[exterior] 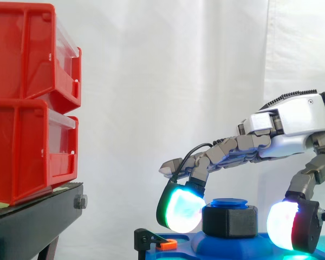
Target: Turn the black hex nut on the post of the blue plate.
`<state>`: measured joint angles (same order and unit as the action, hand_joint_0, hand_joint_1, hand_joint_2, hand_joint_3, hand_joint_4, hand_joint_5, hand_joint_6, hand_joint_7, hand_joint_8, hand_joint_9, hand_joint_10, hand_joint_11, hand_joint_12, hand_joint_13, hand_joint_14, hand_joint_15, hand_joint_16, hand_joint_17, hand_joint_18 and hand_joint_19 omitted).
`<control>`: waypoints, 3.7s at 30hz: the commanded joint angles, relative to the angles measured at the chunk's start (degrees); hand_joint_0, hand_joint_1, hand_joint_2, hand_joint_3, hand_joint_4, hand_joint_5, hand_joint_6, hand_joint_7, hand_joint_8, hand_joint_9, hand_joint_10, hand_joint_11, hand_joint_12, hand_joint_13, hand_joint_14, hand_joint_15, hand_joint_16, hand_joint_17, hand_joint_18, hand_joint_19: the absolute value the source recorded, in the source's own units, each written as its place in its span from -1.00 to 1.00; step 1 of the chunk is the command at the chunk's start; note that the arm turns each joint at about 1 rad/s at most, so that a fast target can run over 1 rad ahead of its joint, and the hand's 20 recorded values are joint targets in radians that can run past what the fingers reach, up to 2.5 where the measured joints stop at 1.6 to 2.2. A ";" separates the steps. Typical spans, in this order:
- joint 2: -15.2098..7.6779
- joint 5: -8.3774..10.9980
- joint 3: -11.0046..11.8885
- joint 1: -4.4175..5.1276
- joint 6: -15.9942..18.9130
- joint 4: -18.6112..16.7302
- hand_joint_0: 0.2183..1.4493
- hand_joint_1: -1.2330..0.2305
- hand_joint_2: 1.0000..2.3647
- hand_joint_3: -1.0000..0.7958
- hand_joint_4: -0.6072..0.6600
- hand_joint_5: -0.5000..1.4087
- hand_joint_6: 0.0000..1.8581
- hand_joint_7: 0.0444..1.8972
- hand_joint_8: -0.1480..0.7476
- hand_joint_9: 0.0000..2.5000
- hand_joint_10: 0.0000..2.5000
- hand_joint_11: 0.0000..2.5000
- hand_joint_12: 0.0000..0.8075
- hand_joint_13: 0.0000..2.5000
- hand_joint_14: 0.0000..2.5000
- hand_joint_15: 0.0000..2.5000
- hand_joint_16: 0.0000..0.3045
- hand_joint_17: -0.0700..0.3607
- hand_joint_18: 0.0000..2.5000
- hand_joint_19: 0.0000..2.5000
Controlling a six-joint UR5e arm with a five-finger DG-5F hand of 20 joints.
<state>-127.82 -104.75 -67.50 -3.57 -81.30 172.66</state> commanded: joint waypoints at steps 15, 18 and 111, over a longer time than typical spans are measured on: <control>0.03 -0.28 0.00 -0.21 0.00 0.04 -0.56 -0.30 -1.00 -0.44 0.08 -0.79 -0.46 -0.32 -0.34 -1.00 -1.00 -1.00 -0.20 -1.00 -1.00 -1.00 -0.69 -0.18 -1.00 -0.95; 0.03 -0.36 0.00 -0.21 0.00 0.04 -0.56 -0.29 -1.00 -0.44 0.09 -0.79 -0.46 -0.32 -0.34 -1.00 -1.00 -1.00 -0.21 -1.00 -1.00 -1.00 -0.69 -0.18 -1.00 -0.94; -0.06 -0.28 0.00 -0.39 0.09 -0.31 -0.51 -0.37 -1.00 -0.44 0.23 -0.75 -0.46 -0.10 -0.33 -1.00 -1.00 -1.00 -0.22 -1.00 -1.00 -1.00 -0.71 -0.21 -1.00 -0.91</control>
<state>-127.81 -105.04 -67.50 -3.99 -81.17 172.42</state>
